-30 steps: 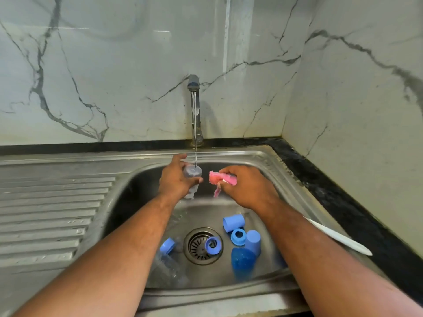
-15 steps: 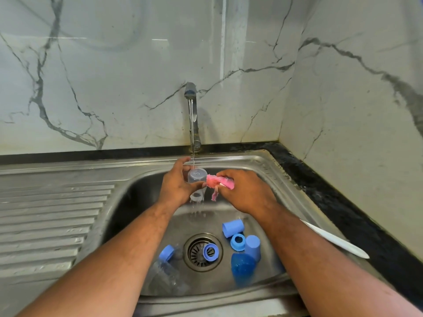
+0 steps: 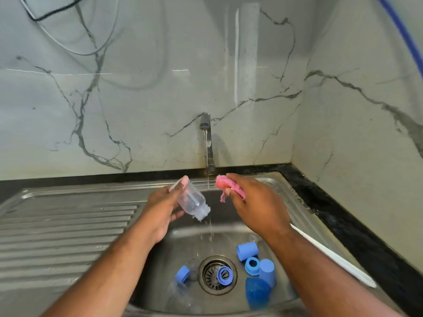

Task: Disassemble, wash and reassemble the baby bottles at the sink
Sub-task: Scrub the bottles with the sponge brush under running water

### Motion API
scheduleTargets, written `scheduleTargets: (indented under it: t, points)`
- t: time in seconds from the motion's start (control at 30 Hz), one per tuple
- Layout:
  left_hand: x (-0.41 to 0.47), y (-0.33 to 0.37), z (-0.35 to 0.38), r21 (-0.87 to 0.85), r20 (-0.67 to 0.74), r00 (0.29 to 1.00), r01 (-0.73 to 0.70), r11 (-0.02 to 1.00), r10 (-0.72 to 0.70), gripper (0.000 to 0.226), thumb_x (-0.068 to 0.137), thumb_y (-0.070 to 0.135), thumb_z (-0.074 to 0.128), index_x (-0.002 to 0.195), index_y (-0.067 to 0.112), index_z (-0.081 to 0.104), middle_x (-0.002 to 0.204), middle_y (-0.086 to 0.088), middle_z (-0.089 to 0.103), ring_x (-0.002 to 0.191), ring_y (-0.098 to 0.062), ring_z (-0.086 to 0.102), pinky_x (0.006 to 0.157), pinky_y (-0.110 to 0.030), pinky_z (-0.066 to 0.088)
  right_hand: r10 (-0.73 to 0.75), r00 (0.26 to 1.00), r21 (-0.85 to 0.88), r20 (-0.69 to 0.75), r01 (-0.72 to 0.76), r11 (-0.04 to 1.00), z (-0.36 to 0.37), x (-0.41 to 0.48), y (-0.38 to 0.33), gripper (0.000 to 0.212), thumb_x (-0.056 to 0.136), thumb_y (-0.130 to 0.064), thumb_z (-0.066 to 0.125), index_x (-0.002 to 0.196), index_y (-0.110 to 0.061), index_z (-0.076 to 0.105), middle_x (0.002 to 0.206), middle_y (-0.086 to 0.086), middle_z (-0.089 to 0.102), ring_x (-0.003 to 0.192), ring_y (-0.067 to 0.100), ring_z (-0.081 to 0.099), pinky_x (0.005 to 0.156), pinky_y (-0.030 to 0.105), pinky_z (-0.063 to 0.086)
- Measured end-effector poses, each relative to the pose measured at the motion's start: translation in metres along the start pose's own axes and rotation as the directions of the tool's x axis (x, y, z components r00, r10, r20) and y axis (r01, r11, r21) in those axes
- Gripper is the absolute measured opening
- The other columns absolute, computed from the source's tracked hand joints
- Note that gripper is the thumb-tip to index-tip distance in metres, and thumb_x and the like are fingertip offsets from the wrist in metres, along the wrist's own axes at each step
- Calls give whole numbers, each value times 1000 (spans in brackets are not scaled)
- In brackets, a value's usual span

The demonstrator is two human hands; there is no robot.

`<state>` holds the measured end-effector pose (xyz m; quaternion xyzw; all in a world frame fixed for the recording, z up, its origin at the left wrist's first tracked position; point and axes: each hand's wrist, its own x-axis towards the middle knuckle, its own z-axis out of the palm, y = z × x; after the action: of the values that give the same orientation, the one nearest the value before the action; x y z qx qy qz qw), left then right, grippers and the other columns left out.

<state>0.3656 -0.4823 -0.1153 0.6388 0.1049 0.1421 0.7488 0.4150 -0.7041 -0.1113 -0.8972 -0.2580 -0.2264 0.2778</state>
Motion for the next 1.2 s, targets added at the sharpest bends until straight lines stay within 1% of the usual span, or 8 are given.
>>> scheduleTargets:
  t: [0.1, 0.3, 0.57, 0.73, 0.83, 1.0, 1.13, 1.2]
  points:
    - [-13, -17, -8, 26, 8, 999, -37, 999, 37, 58, 76, 45, 76, 123, 18, 58, 119, -8, 72, 107, -24, 71, 82, -42, 59, -27, 1000, 6, 12, 27, 1000, -1, -3, -7, 37, 104, -50, 45, 141, -48, 45, 129, -19, 63, 115, 5, 59, 84, 28, 48]
    - [-5, -37, -1, 323, 141, 981, -170, 931, 131, 77, 55, 68, 88, 119, 31, 64, 111, 3, 75, 105, -14, 71, 99, -44, 56, -91, 995, 51, 34, 89, 995, 0, -5, -13, 39, 103, -50, 48, 141, -44, 50, 134, -16, 62, 117, 7, 58, 92, 32, 52]
    - [-5, -39, 4, 343, 306, 934, -287, 894, 182, 66, 62, 41, 88, 119, 19, 65, 108, -5, 76, 101, -22, 73, 98, -49, 56, -221, 964, 154, 149, 198, 968, 11, -12, -28, 36, 99, -44, 57, 135, -42, 57, 118, -20, 53, 104, 2, 56, 86, 27, 52]
    - [-8, -37, 9, 420, 296, 939, -291, 860, 173, 72, 57, 52, 90, 118, 26, 64, 107, 2, 76, 99, -13, 73, 95, -45, 58, -141, 988, 122, 70, 132, 984, 10, -7, -20, 35, 96, -40, 62, 131, -43, 61, 116, -21, 56, 101, 1, 57, 85, 31, 54]
    - [-4, -41, 7, 428, 274, 949, -267, 863, 158, 66, 57, 47, 89, 115, 28, 65, 105, 1, 76, 98, -16, 74, 94, -51, 57, -227, 965, 190, 132, 200, 961, 12, -11, -27, 35, 94, -40, 60, 128, -38, 65, 112, -21, 57, 99, 2, 58, 83, 29, 54]
    - [-7, -40, 12, 456, 302, 939, -295, 840, 166, 75, 53, 57, 92, 117, 30, 64, 106, 6, 75, 97, -9, 72, 91, -41, 59, -130, 989, 163, 71, 117, 980, 10, -5, -18, 30, 94, -36, 64, 124, -38, 68, 109, -21, 58, 94, 2, 59, 79, 34, 56]
    - [-4, -42, 10, 455, 298, 941, -290, 842, 163, 66, 55, 48, 88, 113, 27, 66, 104, 2, 76, 97, -15, 74, 93, -50, 57, -237, 961, 262, 145, 194, 945, 11, -11, -26, 36, 89, -39, 60, 123, -37, 70, 107, -20, 59, 92, 4, 61, 77, 34, 56]
    - [-4, -42, 10, 458, 313, 936, -299, 837, 164, 70, 54, 53, 90, 115, 27, 65, 105, 3, 75, 97, -12, 73, 92, -44, 59, -194, 972, 245, 137, 156, 957, 9, -7, -21, 34, 88, -39, 61, 121, -38, 71, 106, -20, 59, 91, 5, 61, 76, 37, 56]
